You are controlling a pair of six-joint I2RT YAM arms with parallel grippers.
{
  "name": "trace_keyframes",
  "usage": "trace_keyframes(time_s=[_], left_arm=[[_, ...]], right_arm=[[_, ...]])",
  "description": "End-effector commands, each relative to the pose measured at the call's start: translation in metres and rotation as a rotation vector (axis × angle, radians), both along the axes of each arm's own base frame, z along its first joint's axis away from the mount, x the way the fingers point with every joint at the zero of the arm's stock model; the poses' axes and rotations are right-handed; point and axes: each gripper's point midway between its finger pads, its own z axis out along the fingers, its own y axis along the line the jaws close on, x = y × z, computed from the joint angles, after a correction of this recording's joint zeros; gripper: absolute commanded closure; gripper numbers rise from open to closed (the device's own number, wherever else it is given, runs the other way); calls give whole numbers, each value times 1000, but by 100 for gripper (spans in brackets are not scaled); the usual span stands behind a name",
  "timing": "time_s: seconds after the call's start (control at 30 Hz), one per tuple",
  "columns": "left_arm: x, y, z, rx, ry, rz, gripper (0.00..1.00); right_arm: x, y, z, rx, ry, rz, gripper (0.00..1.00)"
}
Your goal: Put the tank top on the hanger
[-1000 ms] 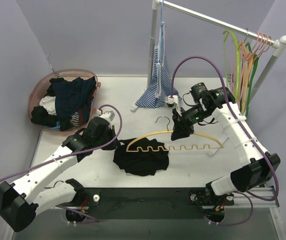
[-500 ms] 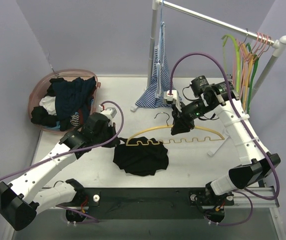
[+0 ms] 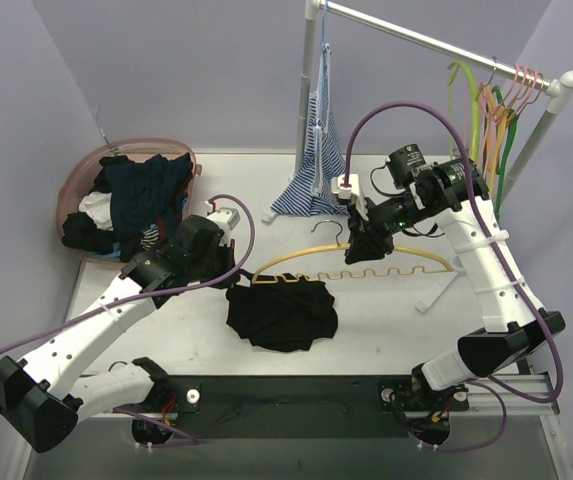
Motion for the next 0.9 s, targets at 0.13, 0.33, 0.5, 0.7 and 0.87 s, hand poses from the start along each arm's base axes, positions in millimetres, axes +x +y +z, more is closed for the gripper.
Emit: trace_keyframes(time_s=[0.13,0.33,0.5,0.7,0.87], left_arm=[[5,-11,37,-53,-73,-52,100],[5,-20,50,-101,-85,-59,100],[5,-33,70,-190,-99,-61,100],[20,-37,88,-228,-131,5,100],[24,-48,113,-315,-147,15,100]], right_arm=[[5,12,2,20,76,24,100],[1,22,-3,4,98,63,100],[-4,33,-5,-2,101,102,100],[-17,49,-4,4,119,160,100],[1,56,-9,-14,103,61,100]])
